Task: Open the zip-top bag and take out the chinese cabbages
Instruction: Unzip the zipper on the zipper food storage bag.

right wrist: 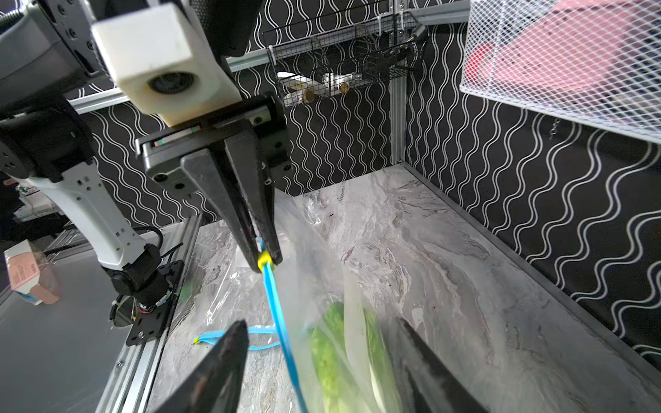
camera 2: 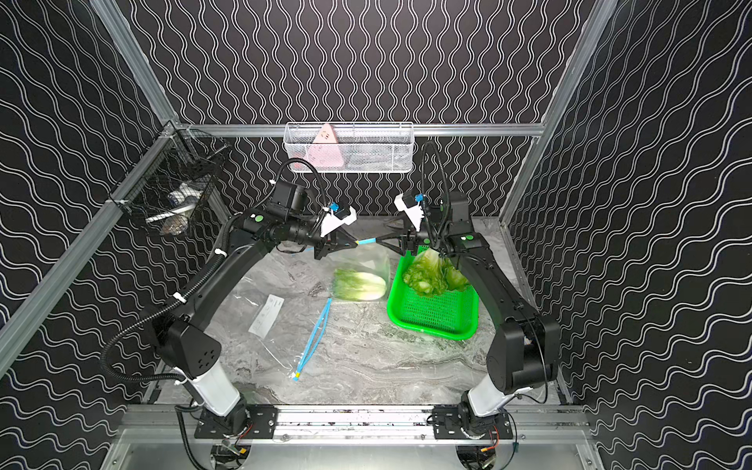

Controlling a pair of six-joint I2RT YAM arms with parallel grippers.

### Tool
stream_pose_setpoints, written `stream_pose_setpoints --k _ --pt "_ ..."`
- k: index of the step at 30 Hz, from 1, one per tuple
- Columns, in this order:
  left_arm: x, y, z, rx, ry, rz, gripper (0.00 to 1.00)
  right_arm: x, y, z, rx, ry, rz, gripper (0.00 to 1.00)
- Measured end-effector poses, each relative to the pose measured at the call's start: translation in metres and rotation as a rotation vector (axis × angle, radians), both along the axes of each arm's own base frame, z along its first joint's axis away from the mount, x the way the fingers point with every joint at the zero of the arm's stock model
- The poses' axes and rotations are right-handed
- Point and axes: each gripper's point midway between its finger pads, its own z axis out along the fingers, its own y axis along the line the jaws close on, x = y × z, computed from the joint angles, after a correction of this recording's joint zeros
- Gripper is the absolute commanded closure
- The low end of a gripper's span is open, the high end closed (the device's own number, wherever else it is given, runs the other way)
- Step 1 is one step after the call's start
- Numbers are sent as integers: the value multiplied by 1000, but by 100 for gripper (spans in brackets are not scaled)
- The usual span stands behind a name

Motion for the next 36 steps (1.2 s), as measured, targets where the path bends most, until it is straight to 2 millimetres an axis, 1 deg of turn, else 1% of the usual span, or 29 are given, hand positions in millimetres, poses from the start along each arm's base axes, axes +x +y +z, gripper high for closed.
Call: stream_pose_setpoints --k 1,3,4,6,9,10,16,22,31,36 --pt "0 0 0 -1 -1 0 100 0 1 -2 -3 5 7 53" --pt "1 -1 -1 0 0 -1 100 0 1 -8 -8 30 18 54" --pt "1 -1 -2 0 3 0 100 -1 2 -10 -10 37 24 58" --pt "2 -2 -1 -4 5 -3 100 -3 2 -12 -10 47 36 72" --pt "4 -3 1 -8 -1 -4 100 -5 2 -11 -6 54 46 98" --pt "5 -3 1 -8 -1 -3 100 -6 2 -11 -6 56 49 100" --pt "5 -2 2 -6 -6 0 100 -8 0 -10 -5 57 43 100" --pt "8 0 3 -11 -16 7 100 -5 -13 -11 6 68 15 100" --pt "15 17 6 -8 -13 47 100 2 -36 -11 14 71 -40 100" --pt "12 37 16 1 -23 95 100 8 -51 -9 26 74 -73 100"
